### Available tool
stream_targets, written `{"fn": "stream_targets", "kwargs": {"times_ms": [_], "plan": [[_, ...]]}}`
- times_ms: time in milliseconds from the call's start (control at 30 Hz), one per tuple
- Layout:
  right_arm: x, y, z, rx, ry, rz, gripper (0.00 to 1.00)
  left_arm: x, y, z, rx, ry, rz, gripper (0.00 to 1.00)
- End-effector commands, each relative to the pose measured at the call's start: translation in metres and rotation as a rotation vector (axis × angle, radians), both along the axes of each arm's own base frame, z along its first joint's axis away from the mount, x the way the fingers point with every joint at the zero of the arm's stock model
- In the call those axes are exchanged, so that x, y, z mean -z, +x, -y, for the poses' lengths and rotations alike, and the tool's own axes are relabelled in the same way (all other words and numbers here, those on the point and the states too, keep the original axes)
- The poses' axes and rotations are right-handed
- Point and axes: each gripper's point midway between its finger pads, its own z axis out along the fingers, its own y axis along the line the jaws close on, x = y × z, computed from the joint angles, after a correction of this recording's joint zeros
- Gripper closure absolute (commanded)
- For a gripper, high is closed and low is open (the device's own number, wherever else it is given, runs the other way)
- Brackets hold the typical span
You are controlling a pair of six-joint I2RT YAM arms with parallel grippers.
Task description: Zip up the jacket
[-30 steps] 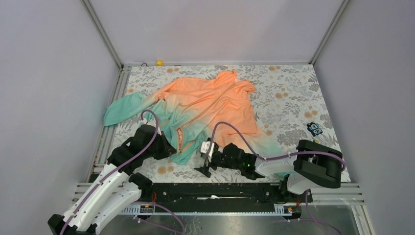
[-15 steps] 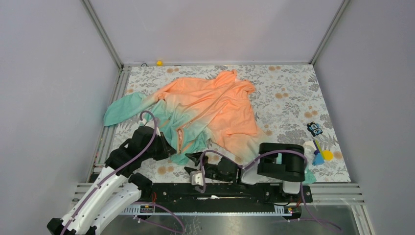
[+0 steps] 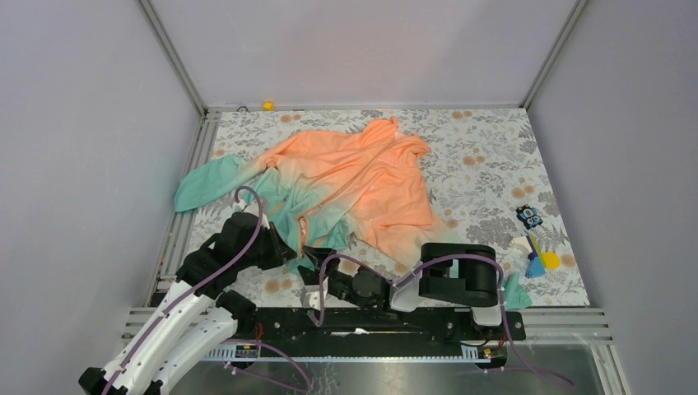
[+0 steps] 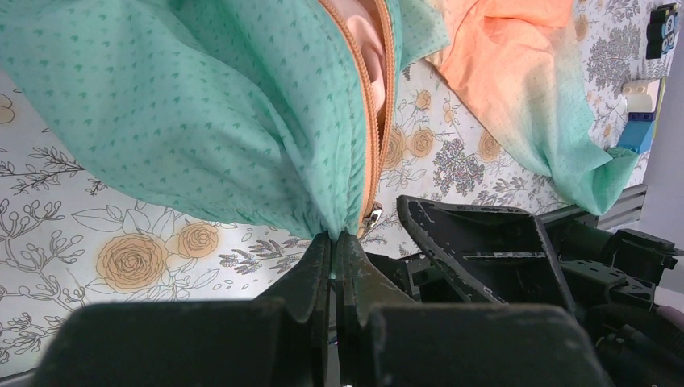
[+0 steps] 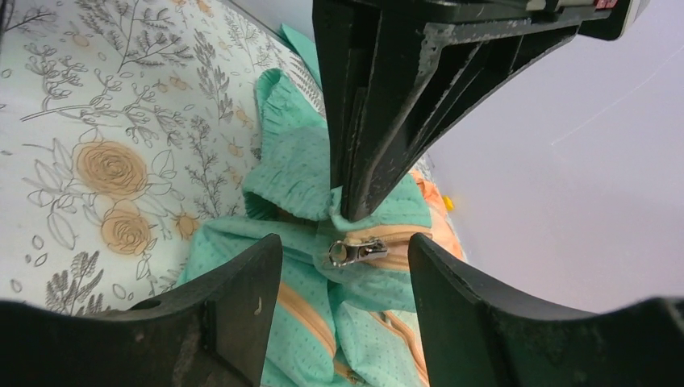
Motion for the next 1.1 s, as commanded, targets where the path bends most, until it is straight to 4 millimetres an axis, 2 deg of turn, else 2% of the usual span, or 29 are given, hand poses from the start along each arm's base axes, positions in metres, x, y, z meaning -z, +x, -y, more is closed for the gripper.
{"fn": "stream_targets", "kwargs": {"times_ms": [0,133,333,533,767,1067], "plan": [[-0.06,0.009,-0.005,0.058,0.238,0.051,0.36,-0.005,0.0,0.005,0.022,-0.023,0.013,1.0],[-0.057,0.008,-0.007,0.055,0.236,0.042,0.39,-0.006,0.0,0.004,0.023,-0.022,0.019,1.0],[-0.051,0.01,0.001,0.073,0.223,0.023,0.46,-0.004,0.0,0.004,0.025,-0.017,0.011,1.0],[-0.051,0.009,0.003,0.064,0.229,0.01,0.53,-0.004,0.0,0.005,0.024,-0.017,0.01,1.0],[-0.057,0.011,0.006,0.066,0.253,-0.011,0.55,-0.003,0.0,0.004,0.021,-0.013,0.003,1.0],[-0.069,0.015,0.004,0.081,0.292,-0.018,0.49,-0.004,0.0,0.004,0.019,-0.015,0.006,1.0]]}}
